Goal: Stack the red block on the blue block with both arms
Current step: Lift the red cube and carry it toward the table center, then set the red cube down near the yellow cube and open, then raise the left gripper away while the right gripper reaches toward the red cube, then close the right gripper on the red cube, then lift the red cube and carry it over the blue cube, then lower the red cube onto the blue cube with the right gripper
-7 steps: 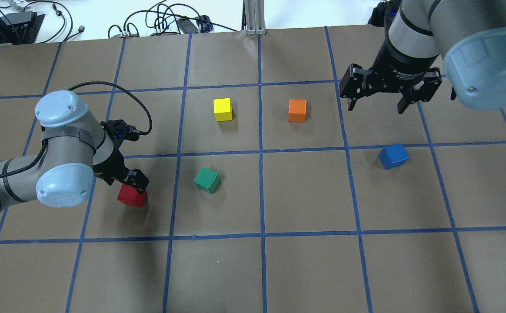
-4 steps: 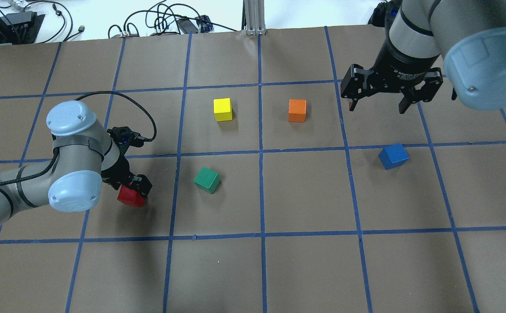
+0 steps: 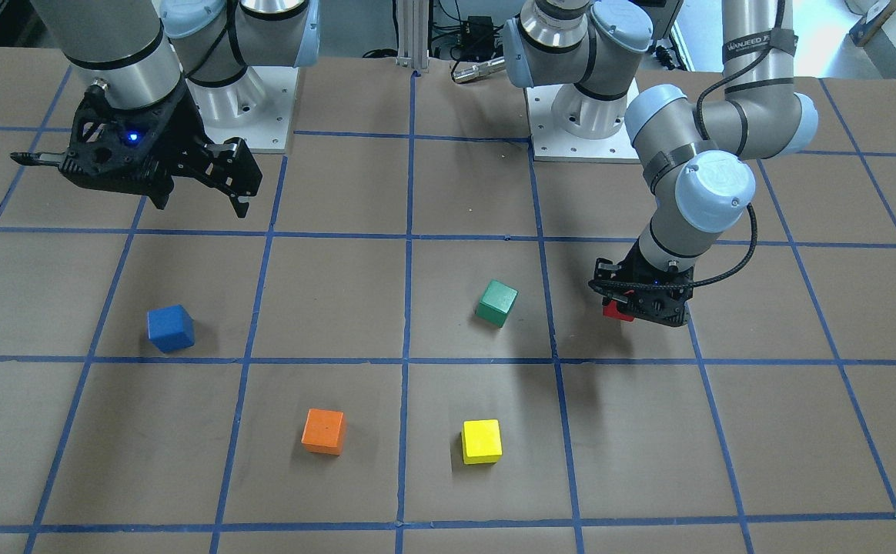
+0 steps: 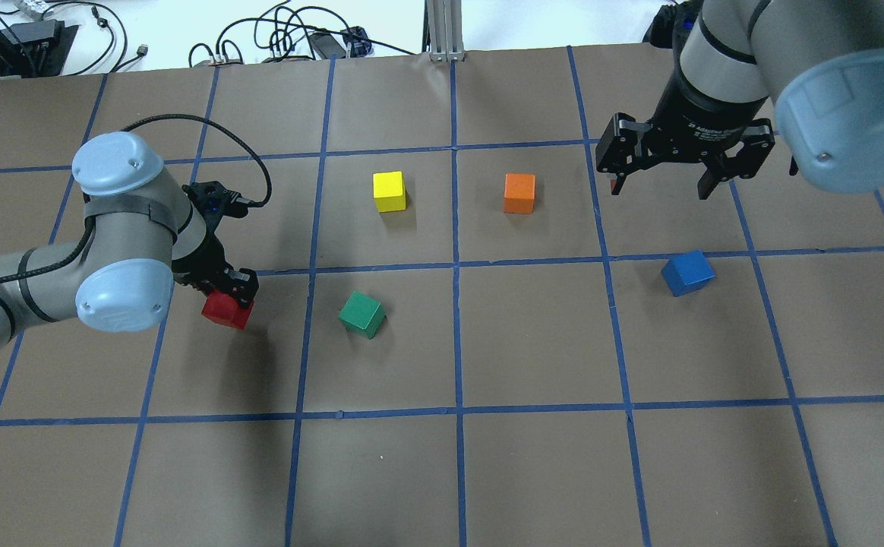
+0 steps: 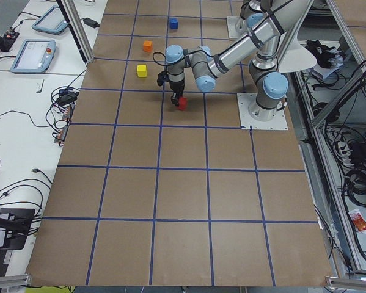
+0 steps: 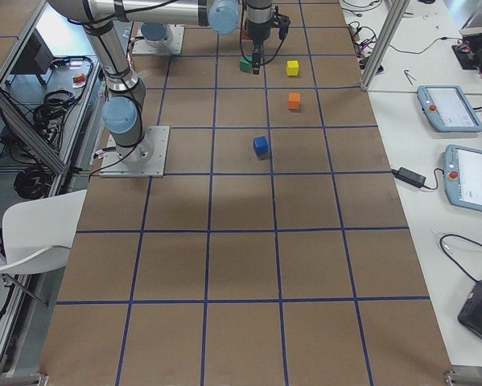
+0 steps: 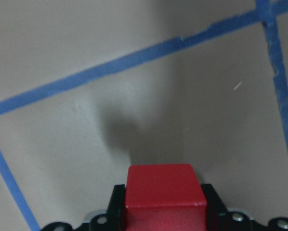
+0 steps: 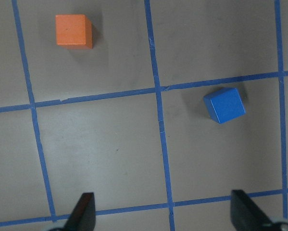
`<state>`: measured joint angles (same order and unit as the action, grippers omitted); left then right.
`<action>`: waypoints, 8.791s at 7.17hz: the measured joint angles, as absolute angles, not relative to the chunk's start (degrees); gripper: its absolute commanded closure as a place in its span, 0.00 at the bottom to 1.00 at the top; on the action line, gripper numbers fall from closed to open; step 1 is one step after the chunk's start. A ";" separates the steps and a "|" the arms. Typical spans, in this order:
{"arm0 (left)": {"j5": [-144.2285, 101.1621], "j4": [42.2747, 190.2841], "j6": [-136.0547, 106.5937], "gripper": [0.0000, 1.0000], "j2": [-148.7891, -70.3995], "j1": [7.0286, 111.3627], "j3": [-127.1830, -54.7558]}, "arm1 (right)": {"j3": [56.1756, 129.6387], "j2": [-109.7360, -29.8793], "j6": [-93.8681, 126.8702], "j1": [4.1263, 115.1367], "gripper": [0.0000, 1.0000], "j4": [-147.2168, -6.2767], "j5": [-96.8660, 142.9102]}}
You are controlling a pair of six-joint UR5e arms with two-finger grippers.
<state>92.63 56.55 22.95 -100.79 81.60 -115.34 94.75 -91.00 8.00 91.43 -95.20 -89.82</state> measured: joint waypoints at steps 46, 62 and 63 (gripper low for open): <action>91.38 101.69 2.91 0.00 -96.63 92.02 -73.65 | 93.82 -76.86 3.41 93.77 1.00 -102.70 -89.13; 91.23 101.69 2.86 0.00 -96.94 92.55 -73.75 | 115.93 -80.99 -30.23 75.85 1.00 -126.09 -90.33; 91.23 101.69 2.86 0.00 -96.92 92.55 -73.72 | 115.97 -80.75 -30.24 75.85 1.00 -126.40 -90.30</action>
